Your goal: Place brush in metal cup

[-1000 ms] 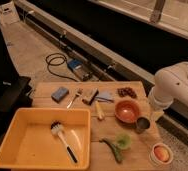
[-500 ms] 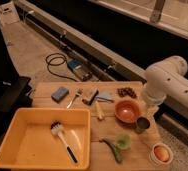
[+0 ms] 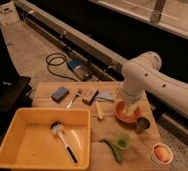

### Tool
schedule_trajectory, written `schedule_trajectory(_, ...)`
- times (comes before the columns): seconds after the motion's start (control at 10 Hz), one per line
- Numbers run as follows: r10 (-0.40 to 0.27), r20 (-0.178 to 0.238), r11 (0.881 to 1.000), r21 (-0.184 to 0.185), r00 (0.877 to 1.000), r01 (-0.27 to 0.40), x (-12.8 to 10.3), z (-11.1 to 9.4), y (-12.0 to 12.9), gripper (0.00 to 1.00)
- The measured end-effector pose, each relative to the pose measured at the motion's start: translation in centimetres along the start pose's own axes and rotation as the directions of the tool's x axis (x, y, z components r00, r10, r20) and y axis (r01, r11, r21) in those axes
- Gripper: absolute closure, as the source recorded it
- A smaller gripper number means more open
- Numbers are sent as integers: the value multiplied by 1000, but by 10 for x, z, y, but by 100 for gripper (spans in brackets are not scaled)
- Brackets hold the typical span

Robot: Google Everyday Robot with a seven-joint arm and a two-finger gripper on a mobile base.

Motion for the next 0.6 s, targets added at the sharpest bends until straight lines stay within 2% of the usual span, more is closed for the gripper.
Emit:
schedule_trajectory(0.3,-3,-15,1000,0,1000,3,1,-1,3,35)
schedule_trajectory(0.4,-41,-33,999,32,999,42,-3,-9,0,35)
schedule_trajectory(0.6,-137,-59,989,55,989,140,-21,-23,-12,35)
